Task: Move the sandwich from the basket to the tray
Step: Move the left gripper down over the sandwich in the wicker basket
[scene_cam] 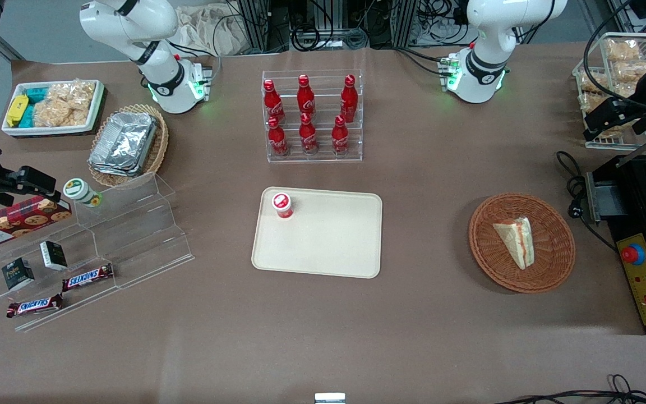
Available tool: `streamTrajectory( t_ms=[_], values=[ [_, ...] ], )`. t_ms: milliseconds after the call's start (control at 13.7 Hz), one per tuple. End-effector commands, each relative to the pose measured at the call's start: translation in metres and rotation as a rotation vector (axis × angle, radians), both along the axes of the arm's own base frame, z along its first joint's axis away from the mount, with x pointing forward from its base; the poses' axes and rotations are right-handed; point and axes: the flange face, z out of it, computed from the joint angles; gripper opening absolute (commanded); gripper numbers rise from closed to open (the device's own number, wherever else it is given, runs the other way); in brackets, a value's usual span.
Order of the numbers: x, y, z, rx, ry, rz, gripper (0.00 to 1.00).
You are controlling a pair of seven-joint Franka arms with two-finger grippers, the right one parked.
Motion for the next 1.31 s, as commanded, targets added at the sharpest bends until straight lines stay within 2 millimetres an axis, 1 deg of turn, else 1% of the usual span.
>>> streamTrajectory(
  t_ms=[0,146,219,365,583,729,802,948,1094,1240],
  values=[
    [0.0,0.001,0.009,-0.018,-0.013,-0.001,1.0],
    [0.005,0.002,0.015,-0.014,-0.026,-0.009,1.0],
    [0.01,0.0,0.012,-0.018,-0.015,0.001,1.0],
    [0.007,0.004,0.013,-0.023,0.01,-0.005,1.0],
    [0.006,0.004,0.009,-0.026,0.032,0.008,1.0],
    [0.01,0.005,0.001,-0.019,0.042,0.01,1.0],
    [0.022,0.006,-0.018,-0.023,0.075,0.011,1.0],
    [0.054,0.01,-0.067,0.002,0.111,0.007,1.0],
    [0.085,0.015,-0.124,0.008,0.131,0.012,1.0],
    [0.109,0.016,-0.184,0.007,0.151,0.067,1.0]
  ],
)
